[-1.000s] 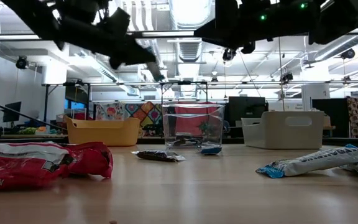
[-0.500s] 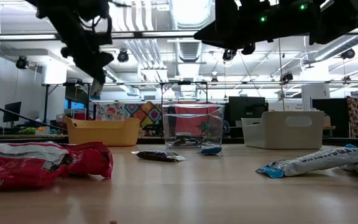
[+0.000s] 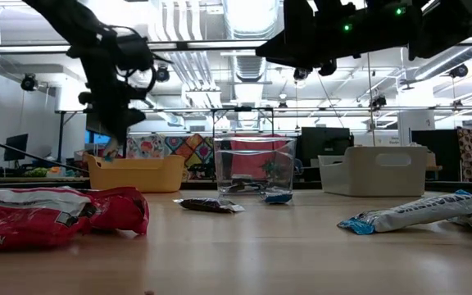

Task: Sort candy
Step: Put the white chocolate into the yellow bin, then put the brown chocolate into the transparent bin

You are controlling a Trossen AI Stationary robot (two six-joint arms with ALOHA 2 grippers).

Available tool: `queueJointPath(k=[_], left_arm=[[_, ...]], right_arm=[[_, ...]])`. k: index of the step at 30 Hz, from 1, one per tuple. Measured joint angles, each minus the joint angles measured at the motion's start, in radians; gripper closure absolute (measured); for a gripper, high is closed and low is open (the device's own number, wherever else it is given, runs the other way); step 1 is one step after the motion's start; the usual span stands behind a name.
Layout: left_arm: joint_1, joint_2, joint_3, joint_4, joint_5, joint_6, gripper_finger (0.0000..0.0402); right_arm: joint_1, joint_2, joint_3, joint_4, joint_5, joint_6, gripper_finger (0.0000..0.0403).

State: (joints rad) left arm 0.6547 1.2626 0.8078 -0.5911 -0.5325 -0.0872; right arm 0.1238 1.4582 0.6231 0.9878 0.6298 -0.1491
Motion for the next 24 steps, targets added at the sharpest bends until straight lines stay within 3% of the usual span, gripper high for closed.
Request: queueJointPath(k=[6, 18, 24], left_arm=[[0.000, 0.050, 0.000, 0.014, -0.002, 0.001, 0.0357], [-0.003, 0.027, 0.000, 0.014, -0.004, 0.003, 0.0296], [-0.030, -0.010, 0.034, -0.005, 0.147, 0.000, 0.0290]], right_arm=[[0.000, 0.000, 0.000, -0.004, 0.000, 0.000, 0.0236], [0.000, 0.000, 0.000, -0.005, 0.000, -0.001, 0.0233], [0.000, 0.000, 0.000, -0.005, 0.000, -0.001, 0.0233]])
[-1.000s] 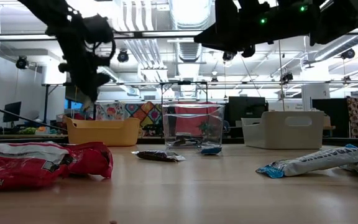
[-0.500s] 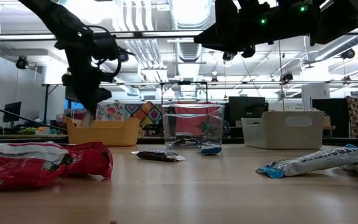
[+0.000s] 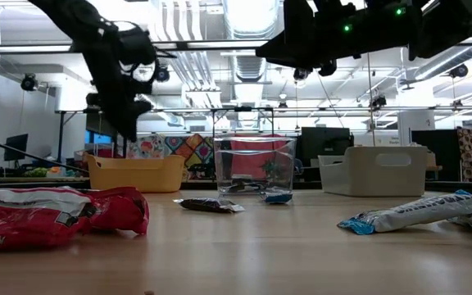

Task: Sort candy
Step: Put the brown chocolate into the transparent bin

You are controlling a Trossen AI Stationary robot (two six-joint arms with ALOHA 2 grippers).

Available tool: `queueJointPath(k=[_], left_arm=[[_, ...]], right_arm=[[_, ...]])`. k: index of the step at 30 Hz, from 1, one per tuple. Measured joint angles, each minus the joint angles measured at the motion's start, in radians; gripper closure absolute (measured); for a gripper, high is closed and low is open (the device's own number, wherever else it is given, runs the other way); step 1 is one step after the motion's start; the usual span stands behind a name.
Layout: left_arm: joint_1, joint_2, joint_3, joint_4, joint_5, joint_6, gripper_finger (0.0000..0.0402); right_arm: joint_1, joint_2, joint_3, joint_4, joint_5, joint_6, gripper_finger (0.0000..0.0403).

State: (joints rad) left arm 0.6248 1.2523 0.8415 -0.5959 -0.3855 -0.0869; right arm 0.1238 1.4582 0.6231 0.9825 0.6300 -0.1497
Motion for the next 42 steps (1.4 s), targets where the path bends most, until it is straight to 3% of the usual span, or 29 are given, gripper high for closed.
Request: queueJointPath(k=[5, 13, 22, 30, 42], left_arm=[[-0.073, -0.053, 0.010, -0.034, 0.225, 0.002, 0.0290], [-0.312, -0.124, 0.007, -0.201, 0.352, 0.030, 0.0290], [-0.511, -0.090, -0.033, -0.210, 0.292, -0.017, 0.0290], [-0.523, 0.005, -0.034, -0.213, 0.159, -0.100, 0.0289], [-0.508, 0.246, -0.035, -0.220, 0.109, -0.113, 0.0289]], right_arm=[[0.000, 0.000, 0.000, -0.006, 0.000, 0.000, 0.0234], [0.000, 0.000, 0.000, -0.007, -0.001, -0.008, 0.0234], [0.000, 0.000, 0.000, -0.047, -0.005, -0.008, 0.0230], [0.000, 0.000, 0.000, -0.073, -0.010, -0.010, 0.0229], [0.000, 0.000, 0.000, -0.102, -0.064, -0.017, 0.0225]])
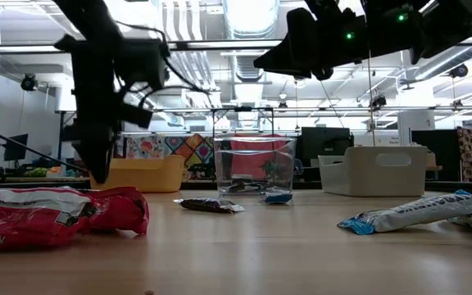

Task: Sort candy
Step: Put the brown chocolate into the transparent bin

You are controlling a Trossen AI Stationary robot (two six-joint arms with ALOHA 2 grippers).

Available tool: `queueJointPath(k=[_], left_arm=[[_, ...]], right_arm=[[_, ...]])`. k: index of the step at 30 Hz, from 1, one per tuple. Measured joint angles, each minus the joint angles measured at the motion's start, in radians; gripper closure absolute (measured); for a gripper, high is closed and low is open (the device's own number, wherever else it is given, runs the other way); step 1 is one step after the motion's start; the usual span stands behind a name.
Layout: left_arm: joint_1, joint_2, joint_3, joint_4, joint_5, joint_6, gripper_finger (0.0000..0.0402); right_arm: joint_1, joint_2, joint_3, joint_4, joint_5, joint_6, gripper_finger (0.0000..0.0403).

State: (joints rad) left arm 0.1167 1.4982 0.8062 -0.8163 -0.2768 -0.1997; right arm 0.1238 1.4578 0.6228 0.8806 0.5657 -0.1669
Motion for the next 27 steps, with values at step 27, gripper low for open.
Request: queueJointPath(k=[27], left_arm=[[0.045, 0.137, 0.001, 0.030, -0.069, 0.035, 0.0391]], right_arm=[[0.003, 0.000, 0.000, -0.020, -0.025, 0.013, 0.0225]])
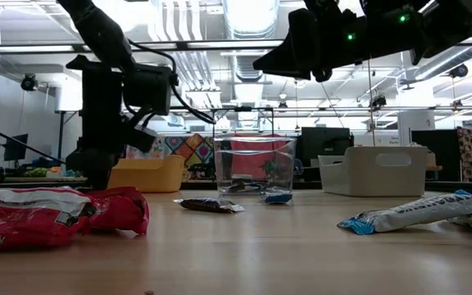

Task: Sort candy
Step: Put the brown chocolate into the transparent bin

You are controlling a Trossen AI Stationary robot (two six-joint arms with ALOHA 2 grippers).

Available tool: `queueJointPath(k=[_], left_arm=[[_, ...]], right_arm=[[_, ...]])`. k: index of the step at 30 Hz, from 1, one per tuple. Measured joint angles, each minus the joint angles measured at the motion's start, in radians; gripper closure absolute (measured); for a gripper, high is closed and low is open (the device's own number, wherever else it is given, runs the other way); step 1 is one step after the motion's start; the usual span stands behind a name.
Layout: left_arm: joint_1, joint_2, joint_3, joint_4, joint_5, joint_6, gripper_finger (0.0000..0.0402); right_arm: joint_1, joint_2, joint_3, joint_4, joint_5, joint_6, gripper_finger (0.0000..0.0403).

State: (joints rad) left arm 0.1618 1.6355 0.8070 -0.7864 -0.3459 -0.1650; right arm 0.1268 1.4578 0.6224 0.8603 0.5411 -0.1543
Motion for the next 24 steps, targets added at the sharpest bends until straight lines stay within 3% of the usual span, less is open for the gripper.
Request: queueJointPath(k=[8, 13, 19, 24], left_arm=[[-0.039, -0.061, 0.026, -0.001, 0.166, 0.041, 0.0399], [-0.062, -0.146, 0.031, 0.032, 0.202, 0.063, 0.0401], [-0.071, -0.260, 0.031, 0.140, 0.255, 0.105, 0.0401], [-0.073, -0.334, 0.031, 0.356, 0.378, 0.193, 0.0401]], right_arm=[[0.002, -0.014, 0.000, -0.030, -0.002, 0.008, 0.0225], [0.002, -0.016, 0.000, -0.044, -0.007, 0.024, 0.0225], [0.002, -0.016, 0.000, -0.049, -0.129, 0.038, 0.0225], [0.002, -0.014, 0.000, -0.057, -0.244, 0.007, 0.0225]])
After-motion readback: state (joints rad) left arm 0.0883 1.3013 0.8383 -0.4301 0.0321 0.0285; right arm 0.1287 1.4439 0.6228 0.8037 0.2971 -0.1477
